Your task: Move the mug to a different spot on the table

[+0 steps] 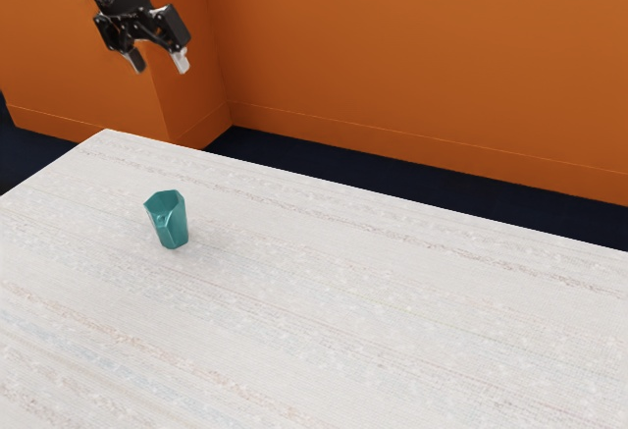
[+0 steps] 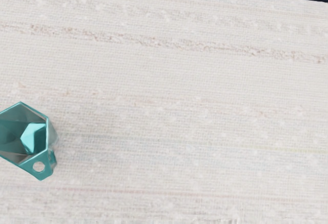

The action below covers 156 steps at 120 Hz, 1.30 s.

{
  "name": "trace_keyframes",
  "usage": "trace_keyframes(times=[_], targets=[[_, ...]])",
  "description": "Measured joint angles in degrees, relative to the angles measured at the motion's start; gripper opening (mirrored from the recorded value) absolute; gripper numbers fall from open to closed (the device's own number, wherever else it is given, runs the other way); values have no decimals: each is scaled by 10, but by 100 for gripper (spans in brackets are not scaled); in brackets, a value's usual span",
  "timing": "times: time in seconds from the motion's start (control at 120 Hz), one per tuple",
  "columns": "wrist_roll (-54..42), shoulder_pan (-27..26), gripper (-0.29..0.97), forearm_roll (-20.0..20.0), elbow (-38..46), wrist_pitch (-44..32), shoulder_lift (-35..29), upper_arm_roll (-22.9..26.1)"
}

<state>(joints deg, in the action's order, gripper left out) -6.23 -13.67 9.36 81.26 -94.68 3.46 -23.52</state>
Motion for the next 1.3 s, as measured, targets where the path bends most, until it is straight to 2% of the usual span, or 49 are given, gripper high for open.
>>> trace_keyframes(times=[0.125, 0.233, 0.292, 0.392, 0.483, 0.55, 0.642, 0.792, 0.85, 1.042, 1.2, 1.3], targets=[[-2, -14, 68, -68, 1, 33, -20, 67], [15, -67, 68, -96, 14, 62, -20, 71], [42, -109, 68, -96, 39, 73, -22, 49], [89, -186, 68, -74, 114, 67, -24, -18], [127, -208, 68, -61, 159, 52, -24, -57], [151, -193, 68, -62, 168, 43, -22, -68], [180, -143, 68, -69, 171, 35, -17, -80], [216, -6, 68, -76, 171, 14, 9, -103], [225, 27, 68, -71, 169, 3, 29, -107], [235, 22, 68, -34, 144, -36, 127, -124], [241, 24, 68, -12, 139, -62, 162, -125], [260, 23, 68, 6, 146, -62, 160, -125]])
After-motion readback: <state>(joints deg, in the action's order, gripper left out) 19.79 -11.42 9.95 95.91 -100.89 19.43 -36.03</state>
